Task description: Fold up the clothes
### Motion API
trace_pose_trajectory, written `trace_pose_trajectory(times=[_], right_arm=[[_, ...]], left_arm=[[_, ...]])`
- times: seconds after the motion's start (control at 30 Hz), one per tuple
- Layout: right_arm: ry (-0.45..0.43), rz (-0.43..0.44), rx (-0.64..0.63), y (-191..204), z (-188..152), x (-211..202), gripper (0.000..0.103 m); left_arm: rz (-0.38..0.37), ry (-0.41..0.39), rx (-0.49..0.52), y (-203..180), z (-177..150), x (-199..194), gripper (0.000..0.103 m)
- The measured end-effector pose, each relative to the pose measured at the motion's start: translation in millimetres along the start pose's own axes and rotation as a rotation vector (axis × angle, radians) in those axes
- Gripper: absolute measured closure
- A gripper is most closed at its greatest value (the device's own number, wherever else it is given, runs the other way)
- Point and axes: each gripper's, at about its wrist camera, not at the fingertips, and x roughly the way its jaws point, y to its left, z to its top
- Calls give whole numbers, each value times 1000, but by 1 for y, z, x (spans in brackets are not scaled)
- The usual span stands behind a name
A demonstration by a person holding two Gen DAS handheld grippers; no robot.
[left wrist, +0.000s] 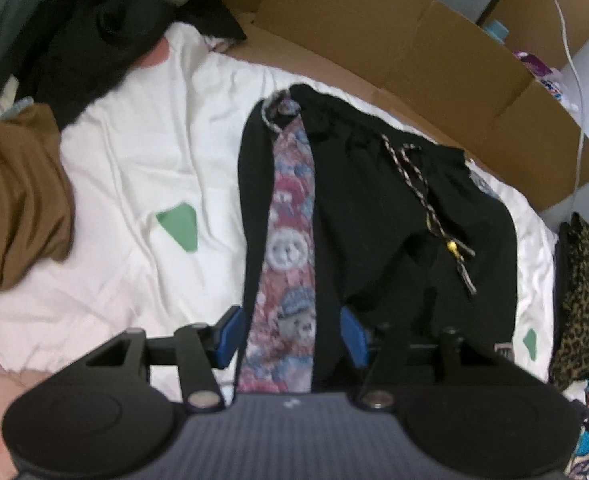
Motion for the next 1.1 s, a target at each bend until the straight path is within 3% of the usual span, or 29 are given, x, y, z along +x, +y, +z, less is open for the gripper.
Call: trace_pose_trajectory(times=[0.27, 0.47, 0.7, 0.73, 0.77, 0.8, 0.83, 0.93, 1.1], right_arm=[[83, -15, 12, -9, -32, 18, 65], [160, -51, 26, -25, -53, 37, 65], [213, -31, 76, -36, -65, 52, 65], [217, -28, 86, -37, -67, 54, 68], [219, -24, 99, -38, -66, 54, 75], [217, -19, 115, -39, -66, 54, 91], [217, -18, 120, -39, -65, 52, 95], [214, -8, 86, -34, -61, 44, 102], [191, 65, 44, -10, -52, 25, 103]], left_arm=[[5, 81, -64, 19, -25, 22, 46], [2, 109, -80, 23, -33, 32, 46], [-2, 126, -80, 23, -33, 40, 45], [-2, 127, -78, 23, -33, 41, 45], [-1, 129, -76, 23, -34, 42, 45], [-1, 132, -73, 23, -35, 43, 45], [-1, 135, -71, 23, -35, 44, 45], [-1, 140, -70, 24, -38, 44, 45], [-1, 137, -69, 22, -39, 43, 45]])
